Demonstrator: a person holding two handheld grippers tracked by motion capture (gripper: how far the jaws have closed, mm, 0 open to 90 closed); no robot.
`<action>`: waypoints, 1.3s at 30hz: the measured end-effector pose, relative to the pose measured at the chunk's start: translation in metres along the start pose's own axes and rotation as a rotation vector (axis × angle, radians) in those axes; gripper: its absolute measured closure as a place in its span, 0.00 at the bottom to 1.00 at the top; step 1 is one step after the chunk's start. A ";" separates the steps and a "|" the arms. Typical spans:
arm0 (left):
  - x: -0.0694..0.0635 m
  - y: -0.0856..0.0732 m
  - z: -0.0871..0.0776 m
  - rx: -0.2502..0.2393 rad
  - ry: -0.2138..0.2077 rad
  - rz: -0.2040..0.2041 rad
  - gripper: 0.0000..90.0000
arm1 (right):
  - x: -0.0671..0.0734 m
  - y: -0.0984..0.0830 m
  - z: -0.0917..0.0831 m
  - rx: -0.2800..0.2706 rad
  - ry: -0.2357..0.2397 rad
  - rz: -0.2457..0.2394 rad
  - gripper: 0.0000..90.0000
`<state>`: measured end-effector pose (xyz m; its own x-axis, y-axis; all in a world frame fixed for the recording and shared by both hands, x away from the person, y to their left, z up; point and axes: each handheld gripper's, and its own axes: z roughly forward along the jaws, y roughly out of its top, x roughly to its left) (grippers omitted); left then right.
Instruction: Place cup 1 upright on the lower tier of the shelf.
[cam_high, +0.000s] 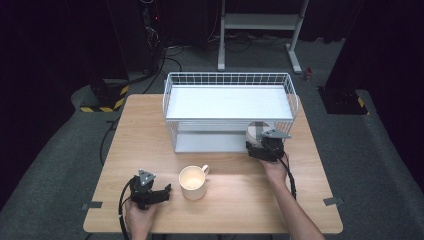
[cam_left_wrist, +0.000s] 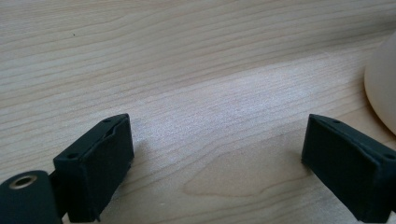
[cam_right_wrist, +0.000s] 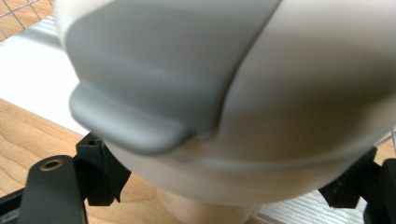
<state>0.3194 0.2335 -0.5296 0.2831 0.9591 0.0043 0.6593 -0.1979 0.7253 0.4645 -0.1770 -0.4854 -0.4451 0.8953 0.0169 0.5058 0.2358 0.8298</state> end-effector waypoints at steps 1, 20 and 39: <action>0.000 0.000 0.000 0.003 0.000 0.004 0.10 | 0.000 0.000 0.000 -0.002 0.000 -0.001 0.21; 0.000 0.000 0.000 0.003 0.000 0.004 0.10 | -0.003 -0.001 -0.003 0.006 0.036 0.022 0.15; 0.000 0.000 0.000 0.003 0.001 0.004 0.10 | -0.001 -0.006 -0.015 -0.003 0.039 0.019 0.14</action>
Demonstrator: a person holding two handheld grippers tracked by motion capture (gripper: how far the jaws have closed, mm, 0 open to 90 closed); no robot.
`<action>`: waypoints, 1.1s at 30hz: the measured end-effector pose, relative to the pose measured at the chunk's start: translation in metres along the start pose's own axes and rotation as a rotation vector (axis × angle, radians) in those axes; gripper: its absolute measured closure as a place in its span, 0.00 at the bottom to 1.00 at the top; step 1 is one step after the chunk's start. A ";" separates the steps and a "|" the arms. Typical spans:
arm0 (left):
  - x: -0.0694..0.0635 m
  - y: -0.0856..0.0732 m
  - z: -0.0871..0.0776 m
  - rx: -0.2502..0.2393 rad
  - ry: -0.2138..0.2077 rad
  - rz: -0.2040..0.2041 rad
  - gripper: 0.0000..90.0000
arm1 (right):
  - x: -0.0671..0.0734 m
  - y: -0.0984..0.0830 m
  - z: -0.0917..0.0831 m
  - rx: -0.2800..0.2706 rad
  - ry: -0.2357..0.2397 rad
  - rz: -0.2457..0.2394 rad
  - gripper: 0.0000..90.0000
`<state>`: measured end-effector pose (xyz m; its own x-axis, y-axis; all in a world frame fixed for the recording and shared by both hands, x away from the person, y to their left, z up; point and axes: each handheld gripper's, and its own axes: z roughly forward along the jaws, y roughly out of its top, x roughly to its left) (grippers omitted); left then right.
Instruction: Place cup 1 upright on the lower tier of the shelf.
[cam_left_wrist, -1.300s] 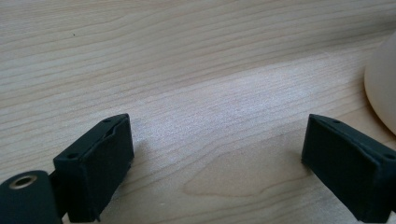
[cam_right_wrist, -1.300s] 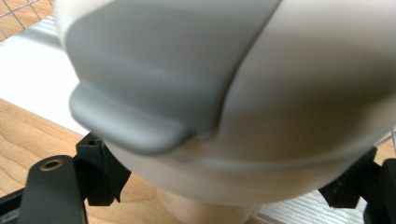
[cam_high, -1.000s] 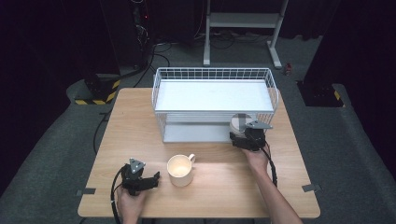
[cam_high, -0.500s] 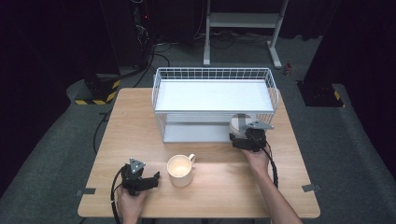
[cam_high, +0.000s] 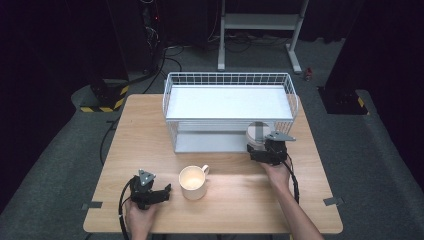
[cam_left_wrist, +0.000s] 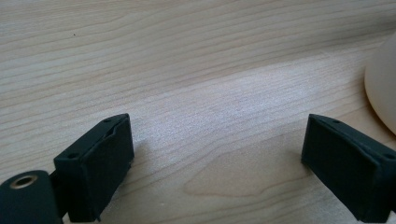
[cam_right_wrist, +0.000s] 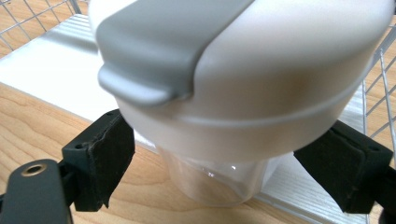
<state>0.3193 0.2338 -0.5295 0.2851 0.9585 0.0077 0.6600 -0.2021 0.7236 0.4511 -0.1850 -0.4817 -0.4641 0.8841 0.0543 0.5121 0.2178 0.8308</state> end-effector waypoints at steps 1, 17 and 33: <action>0.000 0.000 0.000 0.000 0.000 0.000 0.11 | 0.000 -0.001 -0.001 0.002 0.001 0.002 0.14; 0.000 0.000 0.000 -0.004 0.001 -0.005 0.11 | -0.001 -0.013 -0.010 0.001 -0.029 0.036 0.27; 0.000 0.000 0.000 -0.003 0.001 -0.005 0.11 | 0.001 -0.013 0.001 0.005 -0.051 0.037 0.36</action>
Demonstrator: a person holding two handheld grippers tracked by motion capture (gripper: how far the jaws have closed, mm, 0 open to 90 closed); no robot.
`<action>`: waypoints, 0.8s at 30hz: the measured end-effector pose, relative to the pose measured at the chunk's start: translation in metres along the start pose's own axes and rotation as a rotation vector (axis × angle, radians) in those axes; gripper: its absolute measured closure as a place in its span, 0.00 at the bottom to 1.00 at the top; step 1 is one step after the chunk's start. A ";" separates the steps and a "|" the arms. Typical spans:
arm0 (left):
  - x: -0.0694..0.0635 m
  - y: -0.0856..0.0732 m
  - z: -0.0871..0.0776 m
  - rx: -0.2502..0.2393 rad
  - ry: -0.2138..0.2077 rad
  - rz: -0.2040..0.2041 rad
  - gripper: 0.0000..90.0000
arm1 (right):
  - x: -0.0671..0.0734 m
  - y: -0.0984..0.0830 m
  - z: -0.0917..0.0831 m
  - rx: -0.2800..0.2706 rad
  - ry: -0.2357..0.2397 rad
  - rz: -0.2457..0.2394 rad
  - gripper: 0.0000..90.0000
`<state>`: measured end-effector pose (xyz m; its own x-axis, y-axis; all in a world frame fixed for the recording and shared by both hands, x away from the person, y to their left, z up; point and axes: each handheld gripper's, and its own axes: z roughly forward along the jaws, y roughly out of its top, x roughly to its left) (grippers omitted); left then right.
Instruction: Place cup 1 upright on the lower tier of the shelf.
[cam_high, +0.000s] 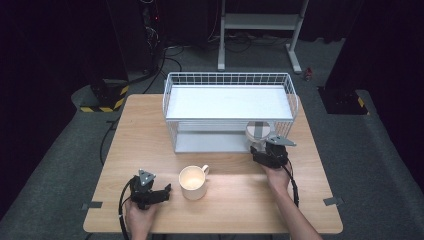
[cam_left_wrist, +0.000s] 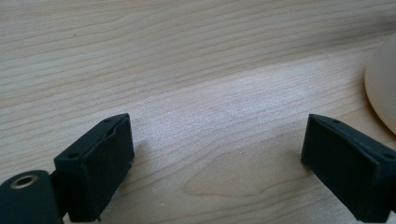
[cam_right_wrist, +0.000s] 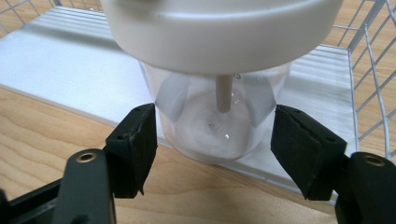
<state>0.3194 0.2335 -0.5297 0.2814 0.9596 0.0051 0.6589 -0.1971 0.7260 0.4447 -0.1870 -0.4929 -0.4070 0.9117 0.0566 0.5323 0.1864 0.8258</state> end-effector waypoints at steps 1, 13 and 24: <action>0.000 0.000 0.000 0.000 0.000 0.000 0.11 | 0.000 0.001 0.001 0.004 -0.002 0.008 0.36; 0.000 0.000 0.000 0.000 0.000 -0.001 0.11 | 0.000 0.008 0.010 0.000 -0.013 0.024 0.45; 0.000 0.000 0.000 0.001 0.000 -0.001 0.11 | 0.000 0.006 0.019 0.013 -0.031 0.017 0.51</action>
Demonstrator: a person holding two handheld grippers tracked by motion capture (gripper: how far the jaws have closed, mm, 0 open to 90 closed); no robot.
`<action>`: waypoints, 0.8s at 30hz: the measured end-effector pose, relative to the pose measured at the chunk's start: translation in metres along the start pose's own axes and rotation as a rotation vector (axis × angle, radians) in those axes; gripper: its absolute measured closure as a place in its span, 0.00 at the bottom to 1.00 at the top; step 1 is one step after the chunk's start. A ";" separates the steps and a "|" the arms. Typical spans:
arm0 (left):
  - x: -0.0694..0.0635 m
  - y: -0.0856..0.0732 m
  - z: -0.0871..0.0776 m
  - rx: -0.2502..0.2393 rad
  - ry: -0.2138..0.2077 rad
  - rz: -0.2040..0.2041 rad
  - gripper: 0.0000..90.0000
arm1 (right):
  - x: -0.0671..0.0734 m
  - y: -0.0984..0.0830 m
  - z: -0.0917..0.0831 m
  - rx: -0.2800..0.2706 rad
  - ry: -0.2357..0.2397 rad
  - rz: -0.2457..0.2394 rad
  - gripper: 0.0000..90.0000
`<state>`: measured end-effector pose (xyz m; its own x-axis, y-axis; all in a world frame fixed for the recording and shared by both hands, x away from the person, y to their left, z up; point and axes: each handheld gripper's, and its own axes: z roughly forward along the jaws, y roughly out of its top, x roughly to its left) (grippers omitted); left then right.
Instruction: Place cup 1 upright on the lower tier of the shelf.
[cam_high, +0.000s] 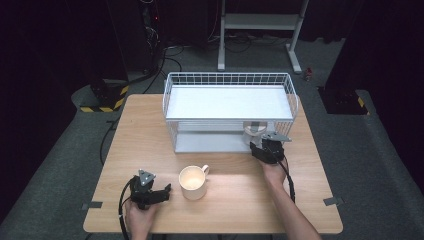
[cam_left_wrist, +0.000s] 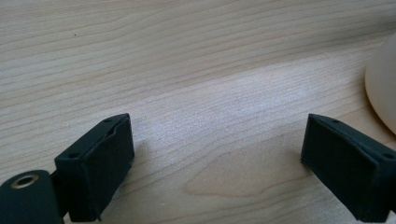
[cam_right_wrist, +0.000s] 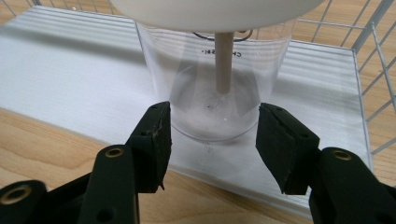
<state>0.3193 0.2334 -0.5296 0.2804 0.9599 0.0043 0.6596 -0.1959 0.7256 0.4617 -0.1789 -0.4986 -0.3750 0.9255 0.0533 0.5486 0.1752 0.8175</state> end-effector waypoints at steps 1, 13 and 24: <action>0.000 0.000 0.000 0.000 0.000 0.000 0.11 | 0.000 0.000 0.001 -0.001 0.003 0.014 0.52; 0.000 0.000 0.000 -0.001 0.000 -0.001 0.11 | 0.001 0.010 0.009 0.011 -0.030 -0.004 0.59; 0.000 0.000 0.000 0.000 0.000 -0.001 0.11 | -0.001 0.007 0.016 0.025 -0.049 0.005 0.63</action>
<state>0.3192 0.2336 -0.5296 0.2796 0.9601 0.0035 0.6596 -0.1948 0.7260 0.4779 -0.1731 -0.5021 -0.3358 0.9415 0.0285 0.5693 0.1787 0.8024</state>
